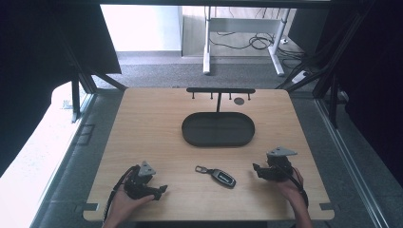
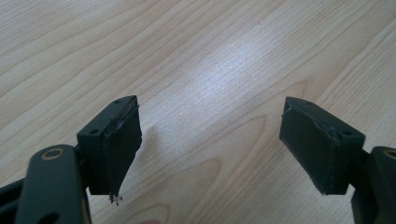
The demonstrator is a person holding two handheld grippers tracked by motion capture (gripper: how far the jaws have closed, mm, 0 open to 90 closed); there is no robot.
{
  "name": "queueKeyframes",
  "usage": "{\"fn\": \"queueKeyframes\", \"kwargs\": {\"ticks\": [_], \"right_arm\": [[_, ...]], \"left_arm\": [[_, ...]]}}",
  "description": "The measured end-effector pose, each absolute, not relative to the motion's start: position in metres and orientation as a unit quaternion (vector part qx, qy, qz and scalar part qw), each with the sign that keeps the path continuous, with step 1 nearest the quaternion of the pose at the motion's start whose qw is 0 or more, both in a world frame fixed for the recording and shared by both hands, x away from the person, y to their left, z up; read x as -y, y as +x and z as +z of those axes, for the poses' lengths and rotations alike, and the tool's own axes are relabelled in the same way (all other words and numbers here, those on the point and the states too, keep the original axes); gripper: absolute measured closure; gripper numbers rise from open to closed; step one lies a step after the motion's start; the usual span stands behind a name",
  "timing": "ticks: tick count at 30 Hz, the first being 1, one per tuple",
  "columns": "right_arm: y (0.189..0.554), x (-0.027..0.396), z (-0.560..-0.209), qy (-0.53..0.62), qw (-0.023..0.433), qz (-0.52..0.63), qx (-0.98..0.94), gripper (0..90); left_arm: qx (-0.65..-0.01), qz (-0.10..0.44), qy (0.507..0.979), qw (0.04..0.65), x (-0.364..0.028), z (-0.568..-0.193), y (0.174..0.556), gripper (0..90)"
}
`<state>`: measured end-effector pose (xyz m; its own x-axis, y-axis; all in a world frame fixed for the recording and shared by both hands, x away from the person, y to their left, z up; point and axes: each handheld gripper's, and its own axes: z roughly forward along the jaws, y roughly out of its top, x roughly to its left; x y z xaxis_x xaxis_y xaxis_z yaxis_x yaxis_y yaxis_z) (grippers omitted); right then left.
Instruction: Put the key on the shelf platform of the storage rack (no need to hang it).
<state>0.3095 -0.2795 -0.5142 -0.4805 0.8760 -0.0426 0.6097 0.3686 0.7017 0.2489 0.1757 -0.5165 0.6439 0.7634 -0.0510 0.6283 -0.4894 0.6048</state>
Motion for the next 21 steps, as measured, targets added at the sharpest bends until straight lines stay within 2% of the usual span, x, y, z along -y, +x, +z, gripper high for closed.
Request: {"fn": "queueKeyframes", "kwargs": {"ticks": [6, 21], "right_arm": [[0.303, 0.272, -0.509, 0.449, 0.220, 0.306, -0.810, 30.4], [0.291, 0.256, -0.492, 0.429, 0.199, 0.318, -0.821, 29.7]], "left_arm": [[-0.407, 0.114, 0.855, 0.300, -0.176, -0.516, 0.249, 21.3], [-0.405, 0.112, 0.855, 0.303, -0.176, -0.514, 0.251, 21.3]]}}
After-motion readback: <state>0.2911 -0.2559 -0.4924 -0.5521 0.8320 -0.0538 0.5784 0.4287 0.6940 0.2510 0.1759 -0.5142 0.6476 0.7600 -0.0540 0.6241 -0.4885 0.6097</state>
